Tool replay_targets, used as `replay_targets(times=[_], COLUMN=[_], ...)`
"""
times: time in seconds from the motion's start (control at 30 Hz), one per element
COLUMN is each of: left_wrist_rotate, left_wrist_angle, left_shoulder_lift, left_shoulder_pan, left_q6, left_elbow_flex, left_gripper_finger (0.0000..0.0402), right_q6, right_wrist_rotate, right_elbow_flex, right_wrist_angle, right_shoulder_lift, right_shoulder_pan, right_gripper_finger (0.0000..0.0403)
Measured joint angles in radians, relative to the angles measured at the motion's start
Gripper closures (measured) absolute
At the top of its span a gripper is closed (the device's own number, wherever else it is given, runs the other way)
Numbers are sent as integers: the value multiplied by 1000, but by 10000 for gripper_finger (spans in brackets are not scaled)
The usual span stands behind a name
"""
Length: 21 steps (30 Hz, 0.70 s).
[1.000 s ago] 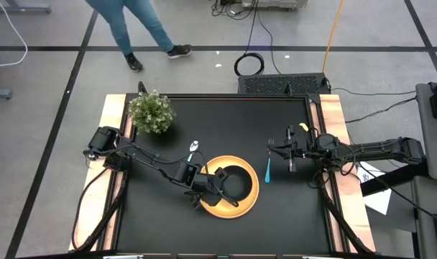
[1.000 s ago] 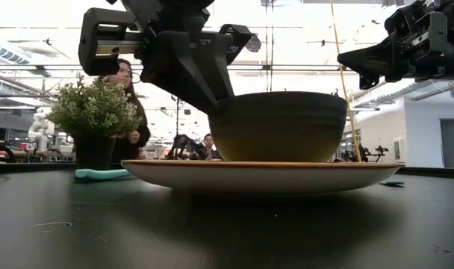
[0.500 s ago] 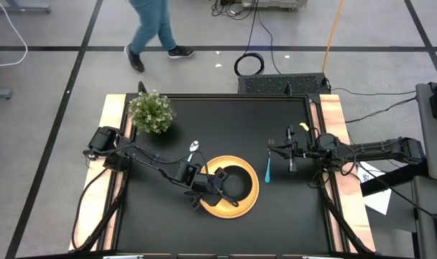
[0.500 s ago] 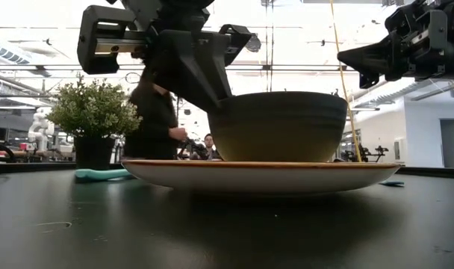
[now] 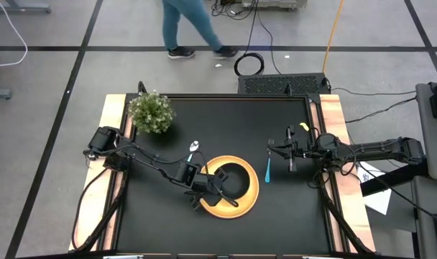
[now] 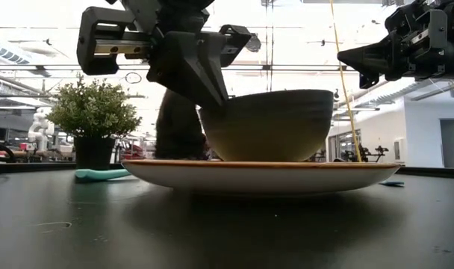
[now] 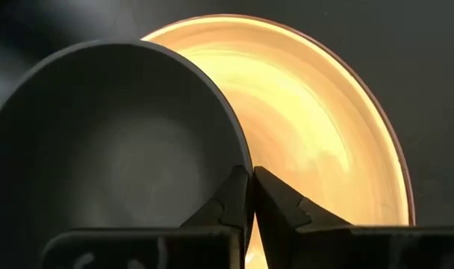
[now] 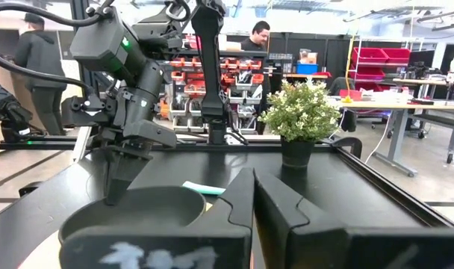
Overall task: Set table place
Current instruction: Put the black bowl on the yellow plate
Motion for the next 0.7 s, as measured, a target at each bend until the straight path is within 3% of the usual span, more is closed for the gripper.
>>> replay_targets(times=[0.47,0.7], left_wrist_rotate=[-8,54], left_wrist_angle=[-34,-44], left_shoulder_lift=[-2,-88], left_shoulder_pan=[0,-2], left_q6=[26,-8], left_elbow_flex=[0,0], left_gripper_finger=[390,388], right_q6=[0,0], right_wrist_rotate=[0,0], right_elbow_flex=[0,0], right_wrist_angle=[0,0], right_shoulder_lift=[0,0], right_shoulder_pan=[0,0], right_gripper_finger=[403,403])
